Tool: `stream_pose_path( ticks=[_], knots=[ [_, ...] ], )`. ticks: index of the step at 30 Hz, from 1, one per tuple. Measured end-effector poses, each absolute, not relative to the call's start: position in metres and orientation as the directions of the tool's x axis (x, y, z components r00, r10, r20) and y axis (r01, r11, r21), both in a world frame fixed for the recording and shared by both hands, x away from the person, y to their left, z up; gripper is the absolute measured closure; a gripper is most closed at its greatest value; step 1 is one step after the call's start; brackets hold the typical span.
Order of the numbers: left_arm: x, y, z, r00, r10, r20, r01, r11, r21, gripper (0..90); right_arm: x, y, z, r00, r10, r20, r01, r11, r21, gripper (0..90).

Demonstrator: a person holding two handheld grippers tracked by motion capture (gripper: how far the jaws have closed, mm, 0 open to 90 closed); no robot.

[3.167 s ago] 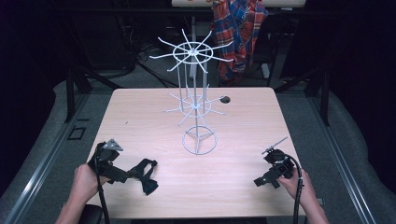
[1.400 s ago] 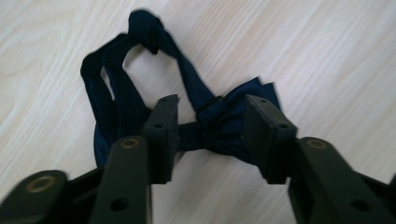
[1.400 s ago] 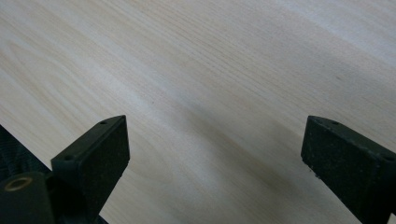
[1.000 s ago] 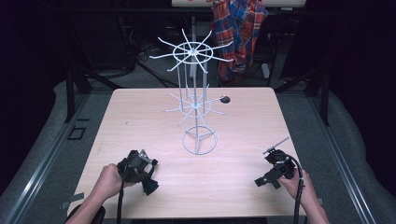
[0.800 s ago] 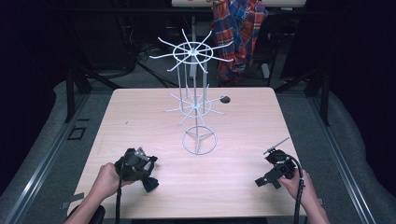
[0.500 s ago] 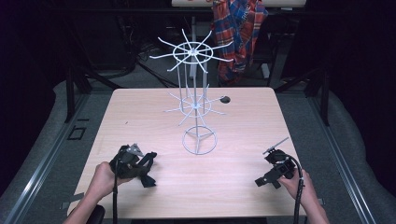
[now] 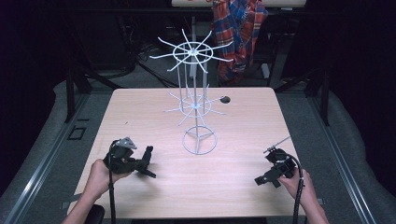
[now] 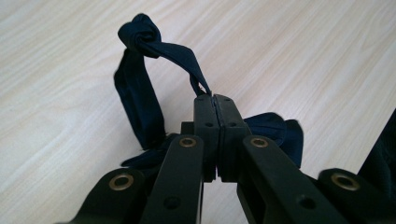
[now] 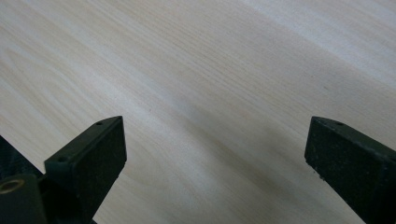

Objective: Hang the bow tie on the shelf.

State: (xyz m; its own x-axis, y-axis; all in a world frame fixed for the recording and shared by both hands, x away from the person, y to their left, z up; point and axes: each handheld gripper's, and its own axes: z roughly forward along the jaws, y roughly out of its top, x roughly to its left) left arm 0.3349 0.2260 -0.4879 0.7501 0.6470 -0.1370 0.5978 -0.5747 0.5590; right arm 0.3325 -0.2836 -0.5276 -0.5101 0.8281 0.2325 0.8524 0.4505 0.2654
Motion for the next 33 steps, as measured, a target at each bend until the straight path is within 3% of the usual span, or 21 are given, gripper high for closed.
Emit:
stream_pose_path(
  ticks=[7,16,18,33],
  knots=[
    [0.338,0.228,-0.482,0.737,0.66,-0.148,0.602,-0.541,0.587,89.4,0.332,-0.287,-0.526,-0.508,0.837,0.203,0.847,0.442,0.297,2.9],
    [0.341,0.231,-0.471,0.727,0.669,-0.156,0.589,-0.49,0.642,89.4,0.333,-0.286,-0.524,-0.523,0.831,0.189,0.843,0.47,0.264,3.7],
    [0.341,0.231,-0.47,0.728,0.668,-0.153,0.584,-0.489,0.647,89.3,0.331,-0.284,-0.526,-0.495,0.845,0.2,0.853,0.43,0.294,3.8],
    [0.351,0.232,-0.45,0.726,0.675,-0.133,0.538,-0.436,0.722,89.3,0.334,-0.286,-0.526,-0.524,0.832,0.185,0.844,0.476,0.249,4.3]
  ],
)
